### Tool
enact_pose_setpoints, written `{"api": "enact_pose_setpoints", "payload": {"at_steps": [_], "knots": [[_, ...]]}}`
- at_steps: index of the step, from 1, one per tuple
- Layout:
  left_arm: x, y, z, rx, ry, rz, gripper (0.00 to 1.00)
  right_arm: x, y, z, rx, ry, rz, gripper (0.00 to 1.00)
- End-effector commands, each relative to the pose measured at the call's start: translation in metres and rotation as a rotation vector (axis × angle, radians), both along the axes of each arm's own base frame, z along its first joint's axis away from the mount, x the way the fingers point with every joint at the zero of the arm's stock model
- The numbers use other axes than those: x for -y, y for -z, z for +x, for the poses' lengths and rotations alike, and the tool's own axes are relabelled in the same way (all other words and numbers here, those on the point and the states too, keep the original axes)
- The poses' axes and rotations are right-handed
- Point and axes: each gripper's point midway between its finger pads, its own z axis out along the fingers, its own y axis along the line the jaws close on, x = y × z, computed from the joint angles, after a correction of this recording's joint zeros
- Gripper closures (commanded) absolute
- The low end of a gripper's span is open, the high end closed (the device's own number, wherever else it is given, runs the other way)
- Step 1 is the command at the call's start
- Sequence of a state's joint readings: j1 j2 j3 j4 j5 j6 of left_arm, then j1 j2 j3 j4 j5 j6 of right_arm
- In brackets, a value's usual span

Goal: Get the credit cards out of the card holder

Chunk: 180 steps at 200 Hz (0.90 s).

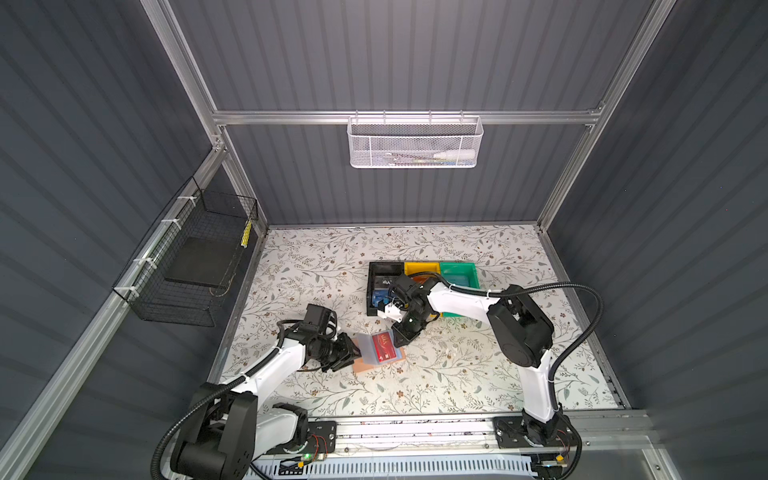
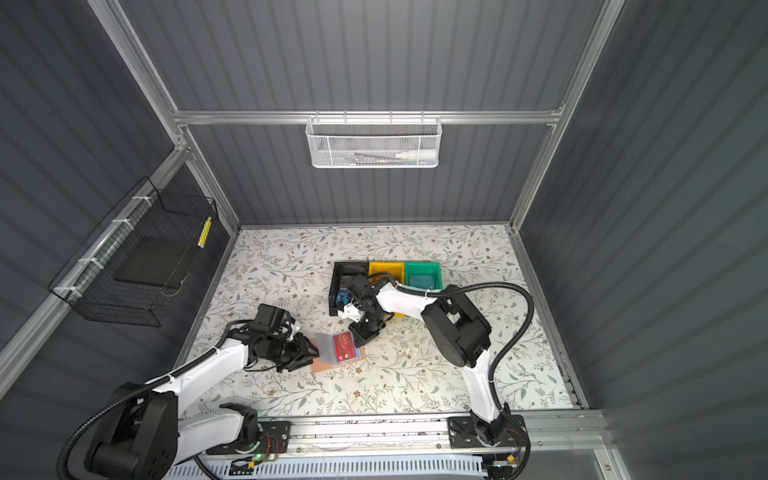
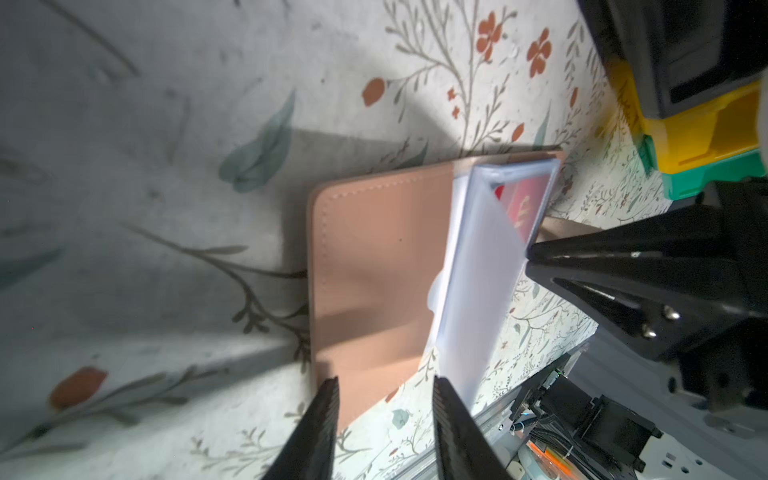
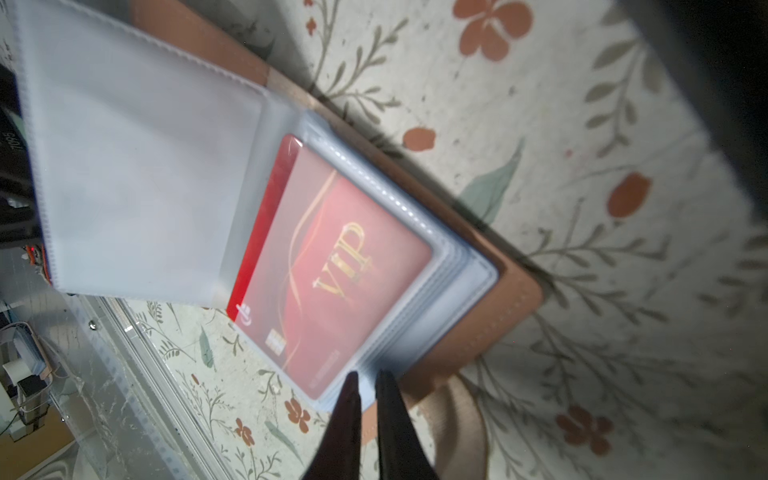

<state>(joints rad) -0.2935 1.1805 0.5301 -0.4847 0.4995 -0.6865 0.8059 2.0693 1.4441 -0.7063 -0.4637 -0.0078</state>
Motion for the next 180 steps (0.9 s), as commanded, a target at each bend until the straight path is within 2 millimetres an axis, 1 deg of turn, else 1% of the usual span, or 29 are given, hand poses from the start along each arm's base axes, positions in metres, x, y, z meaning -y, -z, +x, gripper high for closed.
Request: {"api": "enact_pose_setpoints", "payload": {"at_steps": [1, 20, 51, 71, 80, 88, 98, 124, 140, 153, 180], "knots": [[-0.005, -0.011, -0.006, -0.010, 0.020, 0.030, 0.59, 0.002, 0.007, -0.006, -0.020, -0.017, -0.021, 0.86], [-0.007, -0.022, -0.003, 0.005, 0.017, 0.049, 0.59, 0.002, 0.007, -0.006, -0.021, -0.018, -0.020, 0.86], [-0.001, -0.057, 0.009, 0.078, 0.001, 0.001, 0.60, 0.002, 0.008, -0.007, -0.028, -0.020, -0.019, 0.86], [0.010, -0.078, 0.020, 0.130, -0.021, -0.080, 0.60, 0.002, 0.009, -0.007, -0.032, -0.020, -0.024, 0.86], [0.020, -0.086, 0.028, 0.159, -0.025, -0.153, 0.60, 0.002, 0.010, -0.007, -0.033, -0.019, -0.024, 0.86], [0.027, -0.089, 0.033, 0.176, -0.031, -0.215, 0.61, 0.003, 0.011, -0.008, -0.036, -0.018, -0.025, 0.86], [0.033, -0.084, 0.037, 0.171, -0.043, -0.257, 0.61, 0.003, 0.012, -0.008, -0.039, -0.018, -0.026, 0.86], [0.033, -0.050, 0.036, 0.114, -0.061, -0.256, 0.63, 0.002, 0.013, -0.009, -0.044, -0.016, -0.023, 0.86], [0.035, -0.035, 0.034, 0.092, -0.074, -0.269, 0.66, 0.002, 0.012, -0.009, -0.045, -0.016, -0.020, 0.86], [0.036, -0.029, 0.034, 0.080, -0.079, -0.276, 0.68, 0.002, 0.013, -0.009, -0.046, -0.016, -0.023, 0.85], [0.035, -0.026, 0.035, 0.091, -0.074, -0.265, 0.69, 0.002, 0.015, -0.010, -0.053, -0.014, -0.027, 0.85]]}}
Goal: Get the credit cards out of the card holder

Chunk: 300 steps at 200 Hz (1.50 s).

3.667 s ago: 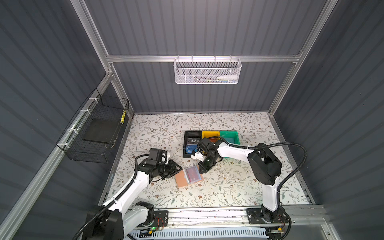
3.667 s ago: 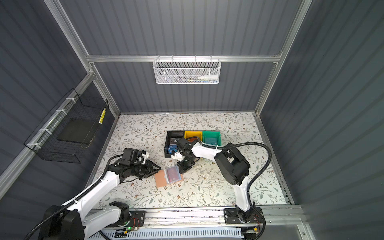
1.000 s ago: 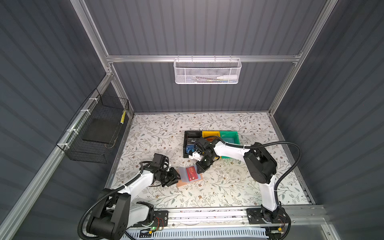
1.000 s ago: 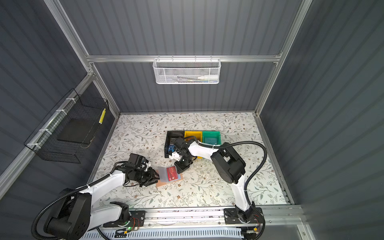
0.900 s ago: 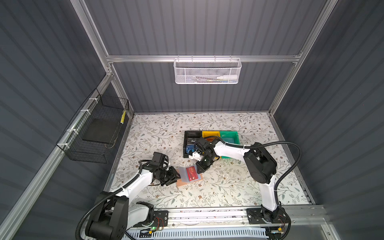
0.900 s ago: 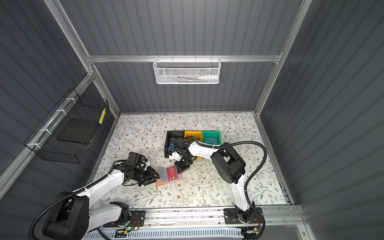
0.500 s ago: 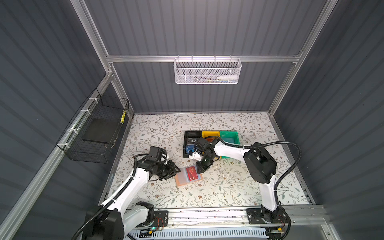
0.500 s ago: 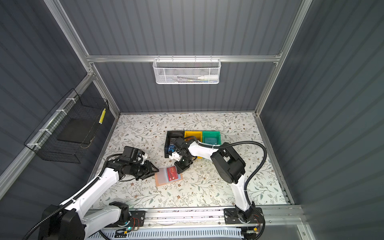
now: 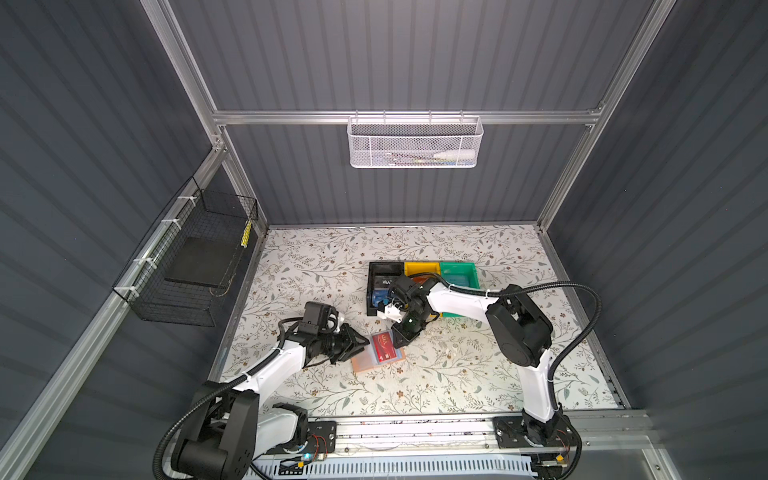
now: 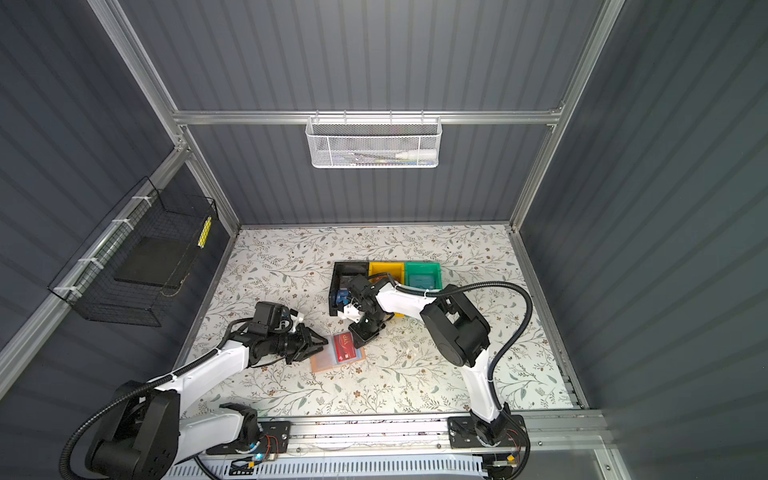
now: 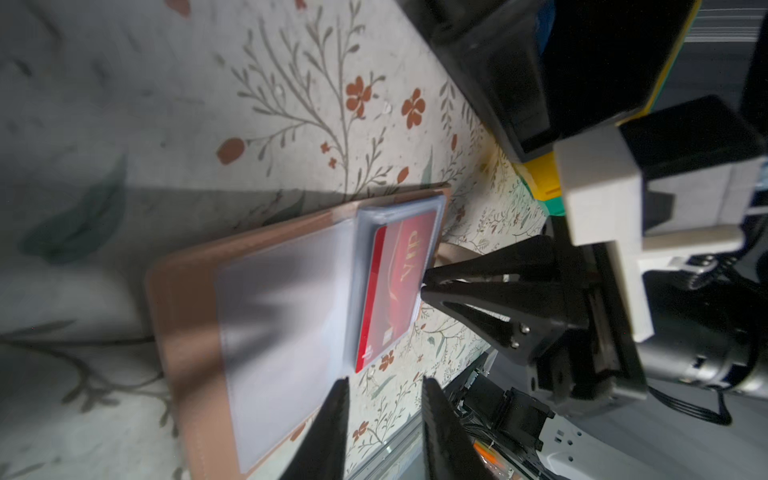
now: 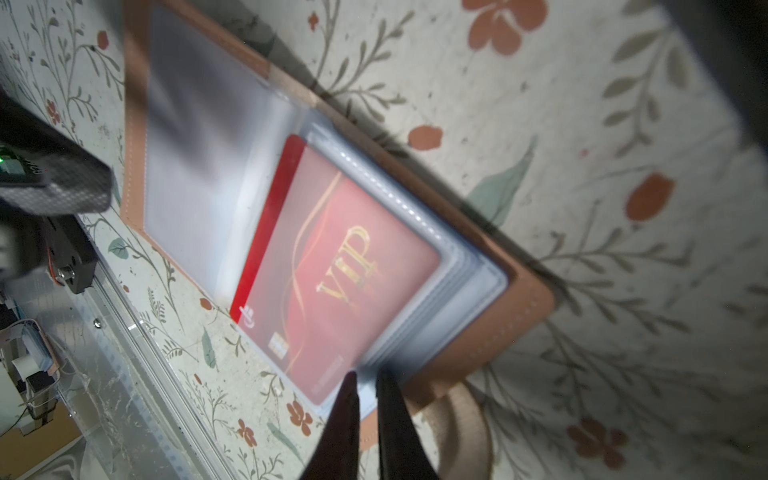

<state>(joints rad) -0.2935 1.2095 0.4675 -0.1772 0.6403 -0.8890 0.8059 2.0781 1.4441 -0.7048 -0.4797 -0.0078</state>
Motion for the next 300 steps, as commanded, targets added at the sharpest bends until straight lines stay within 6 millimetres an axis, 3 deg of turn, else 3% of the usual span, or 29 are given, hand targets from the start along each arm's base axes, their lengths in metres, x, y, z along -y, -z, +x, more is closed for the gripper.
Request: {"api": "enact_pose_setpoints", "payload": {"at_steps": [1, 81, 147, 300], "knots": [[0.007, -0.011, 0.010, 0.057, 0.006, -0.043, 0.69, 0.003, 0.012, -0.008, -0.036, -0.013, -0.032, 0.85], [0.012, 0.022, 0.003, 0.001, 0.014, -0.027, 0.72, 0.005, 0.016, -0.009, -0.044, -0.011, -0.041, 0.85], [0.022, 0.030, 0.006, -0.002, 0.029, -0.055, 0.77, 0.006, 0.018, -0.010, -0.052, -0.012, -0.046, 0.84], [0.023, 0.042, 0.001, -0.018, 0.028, -0.053, 0.84, 0.007, 0.023, -0.013, -0.068, -0.016, -0.055, 0.83]]}}
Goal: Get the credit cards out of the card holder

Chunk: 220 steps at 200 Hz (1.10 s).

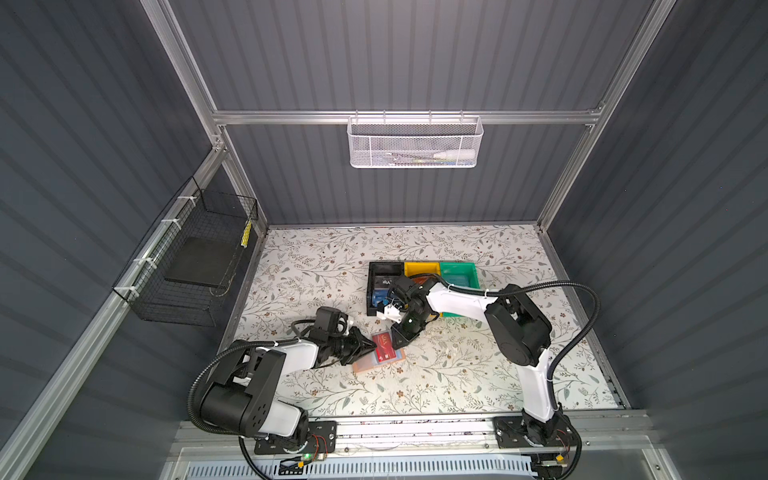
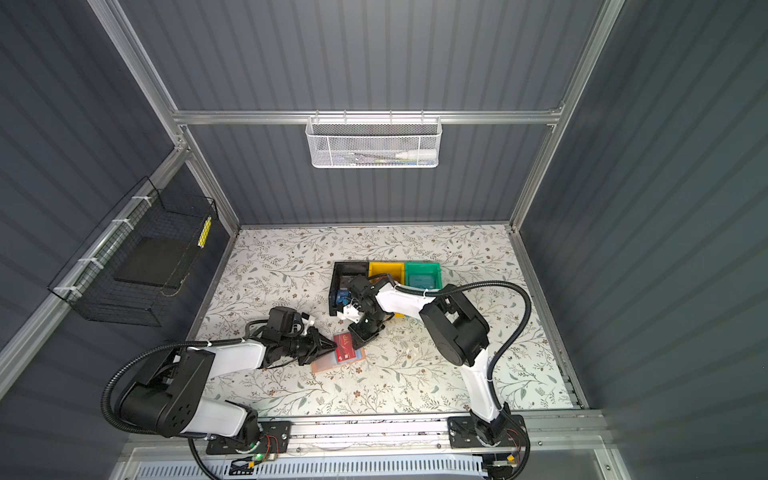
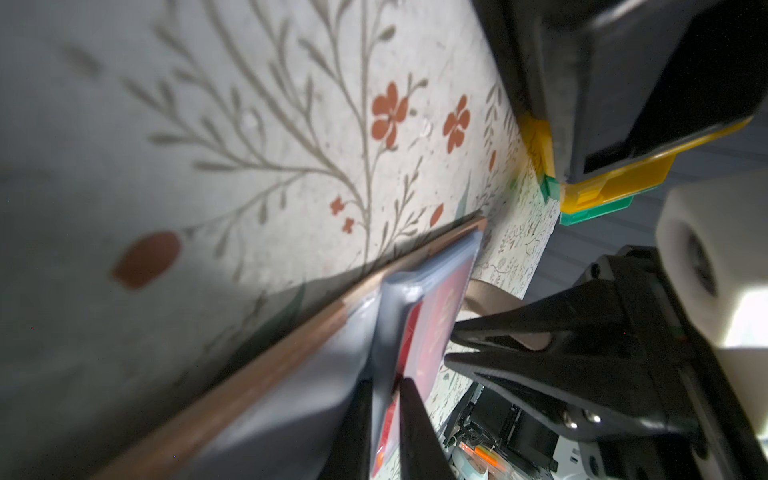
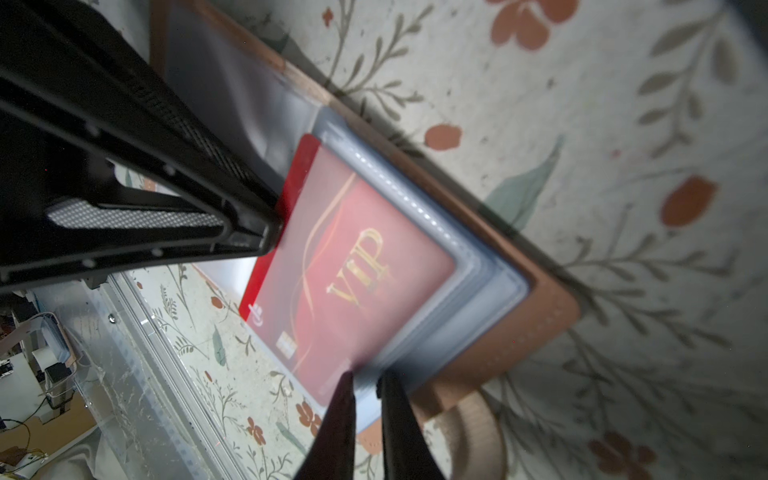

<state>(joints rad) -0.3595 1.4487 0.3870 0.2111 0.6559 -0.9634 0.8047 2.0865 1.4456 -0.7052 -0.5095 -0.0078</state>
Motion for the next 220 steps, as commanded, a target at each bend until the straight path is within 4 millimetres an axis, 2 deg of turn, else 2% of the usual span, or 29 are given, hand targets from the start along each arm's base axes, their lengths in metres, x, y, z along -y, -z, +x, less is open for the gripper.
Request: {"api": "enact_pose_setpoints", "payload": {"at_steps": [1, 139, 188, 220], "knots": [[-0.0002, 0.0034, -0.0066, -0.024, 0.001, -0.003, 0.84, 0.0095, 0.0221, -0.0094, -0.042, -0.014, -0.070, 0.83], [0.0060, 0.0021, 0.0003, -0.022, 0.010, -0.012, 0.89, 0.0098, 0.0248, -0.0112, -0.054, -0.021, -0.072, 0.82], [0.0061, 0.0014, -0.0012, -0.017, 0.014, -0.013, 0.97, 0.0095, 0.0256, -0.0117, -0.058, -0.021, -0.074, 0.82], [0.0050, 0.0014, -0.0025, -0.014, 0.012, -0.011, 0.98, 0.0100, 0.0265, -0.0118, -0.060, -0.020, -0.076, 0.82]]}}
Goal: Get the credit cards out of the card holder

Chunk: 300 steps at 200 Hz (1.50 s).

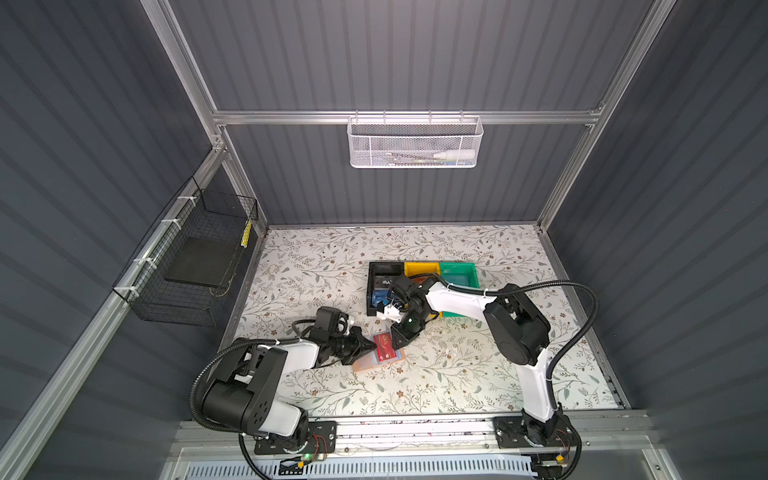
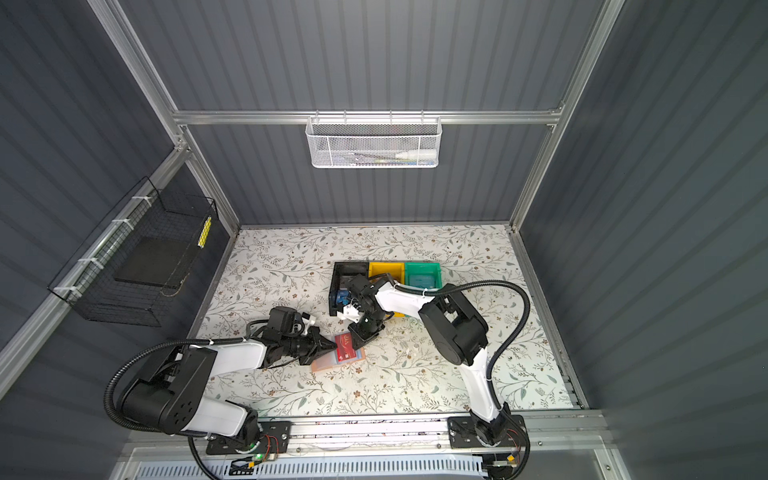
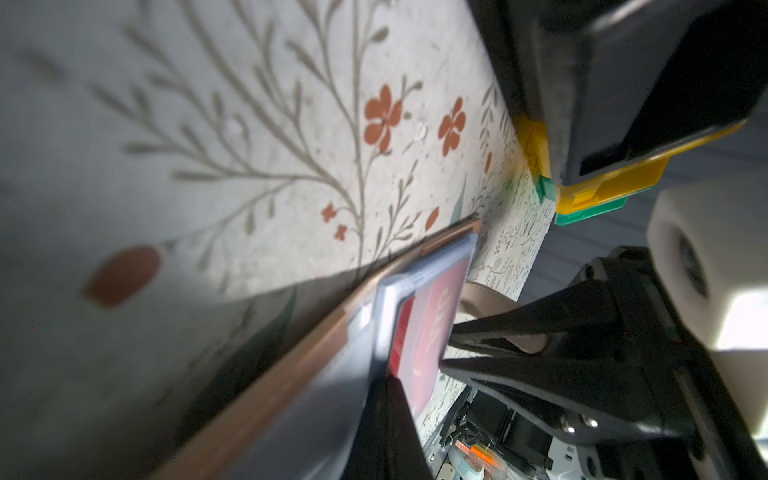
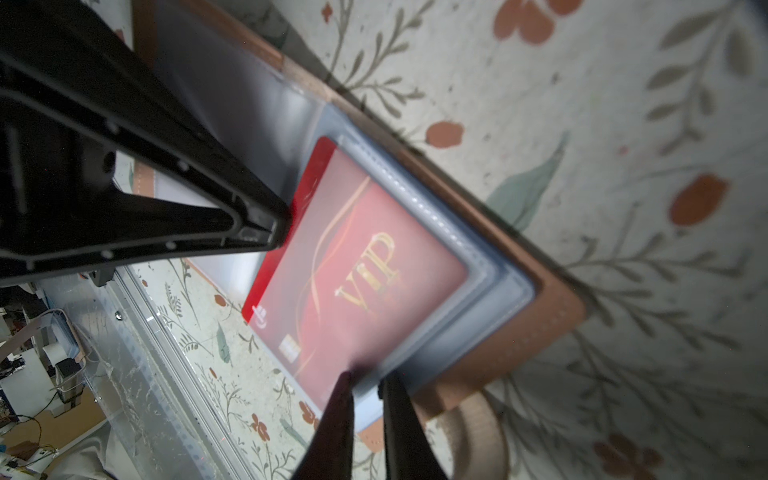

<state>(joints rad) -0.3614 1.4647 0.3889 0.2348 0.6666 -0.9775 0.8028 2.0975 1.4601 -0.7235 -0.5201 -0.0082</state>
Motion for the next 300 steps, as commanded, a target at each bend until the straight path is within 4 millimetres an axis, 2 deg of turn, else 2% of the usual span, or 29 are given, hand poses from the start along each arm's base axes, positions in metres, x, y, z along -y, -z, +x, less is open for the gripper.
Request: {"api": "enact_pose_setpoints", "payload": {"at_steps": [1, 40, 52, 72, 224, 300], "knots": [[0.0024, 0.0015, -0.0038, -0.008, 0.012, 0.003, 0.98, 0.0104, 0.0264, -0.0111, -0.043, -0.021, -0.073, 0.82], [0.0020, 0.0003, -0.0050, -0.004, 0.012, 0.000, 1.00, 0.0099, 0.0254, -0.0109, -0.039, -0.021, -0.069, 0.82], [0.0014, 0.0007, -0.0056, -0.006, 0.010, 0.003, 0.89, 0.0101, 0.0255, -0.0107, -0.040, -0.020, -0.070, 0.81], [0.0013, -0.0008, -0.0048, 0.000, 0.007, 0.003, 0.86, 0.0101, 0.0254, -0.0110, -0.043, -0.019, -0.070, 0.81], [0.0021, 0.0020, -0.0047, -0.001, 0.003, -0.008, 0.89, 0.0063, 0.0255, -0.0117, -0.058, -0.018, -0.062, 0.81], [0.0026, 0.0027, -0.0050, 0.001, 0.005, -0.013, 0.96, 0.0057, 0.0253, -0.0123, -0.061, -0.020, -0.062, 0.81]]}}
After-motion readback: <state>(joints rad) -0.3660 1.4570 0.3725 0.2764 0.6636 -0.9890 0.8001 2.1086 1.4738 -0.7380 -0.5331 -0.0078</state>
